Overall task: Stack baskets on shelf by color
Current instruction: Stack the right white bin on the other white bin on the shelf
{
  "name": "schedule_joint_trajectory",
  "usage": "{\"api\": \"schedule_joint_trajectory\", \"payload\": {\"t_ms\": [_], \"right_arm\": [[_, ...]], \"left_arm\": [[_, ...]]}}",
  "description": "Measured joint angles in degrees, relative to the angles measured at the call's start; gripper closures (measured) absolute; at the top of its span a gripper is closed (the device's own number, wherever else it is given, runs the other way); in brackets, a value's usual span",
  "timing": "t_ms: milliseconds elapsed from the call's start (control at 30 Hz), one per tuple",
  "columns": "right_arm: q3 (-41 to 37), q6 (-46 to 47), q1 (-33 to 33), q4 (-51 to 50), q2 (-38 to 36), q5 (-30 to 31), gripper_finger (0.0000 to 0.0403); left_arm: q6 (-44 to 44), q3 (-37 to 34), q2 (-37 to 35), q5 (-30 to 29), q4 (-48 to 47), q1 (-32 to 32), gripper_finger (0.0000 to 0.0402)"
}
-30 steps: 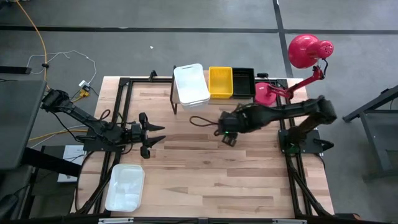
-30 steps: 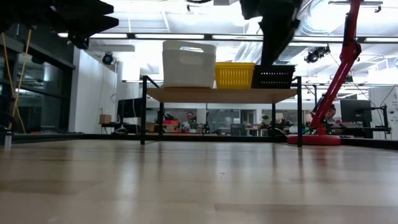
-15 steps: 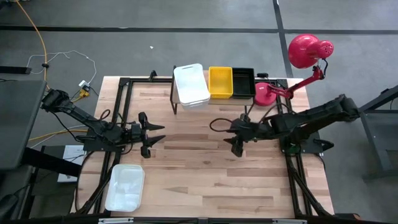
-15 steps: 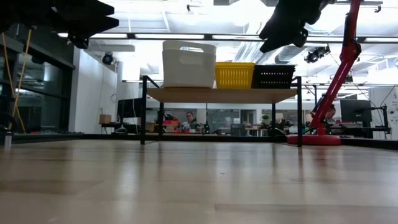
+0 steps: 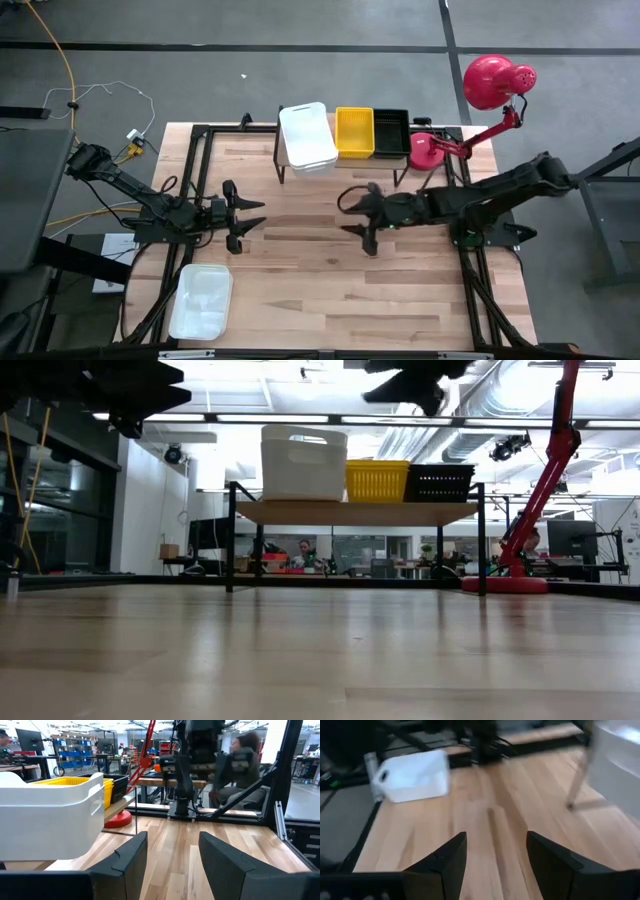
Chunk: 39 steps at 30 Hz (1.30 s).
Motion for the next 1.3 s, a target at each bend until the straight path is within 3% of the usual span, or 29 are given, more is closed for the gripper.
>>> {"api": "schedule_joint_trajectory", "payload": {"t_ms": [100,200,400,600,867,1100,1300], "right_arm": [[0.0,-6.11,0.02,8.51,4.46,-1.85,0.0222],[1.64,-9.81,0.0,10.87,9.23,0.86,0.0257],[13.66,-14.94,0.01,7.42,19.22,11.39,0.0389],[27.66,-21.78,-0.71,-3.74,30.51,32.85,0.0395],[36.56,-24.98,-2.93,-8.8,40.52,45.46,0.0401],[37.59,-26.4,-5.02,-7.19,42.1,46.48,0.0402],[37.59,-27.19,-8.34,-4.89,42.1,42.02,0.0402]], "left_arm": [[0.0,0.0,-0.03,0.0,0.26,0.0,0.0236],[0.0,0.0,-0.11,0.0,0.43,0.0,0.0236],[0.81,0.0,-1.28,-0.23,2.39,0.0,0.0236],[1.9,0.0,-1.95,-0.9,2.7,0.0,0.0236],[1.51,0.0,-1.95,-1.05,2.38,0.0,0.0236],[1.51,0.0,-1.95,-1.05,2.38,0.0,0.0236],[1.51,0.0,-1.95,-1.32,2.4,0.0,0.0236]]}}
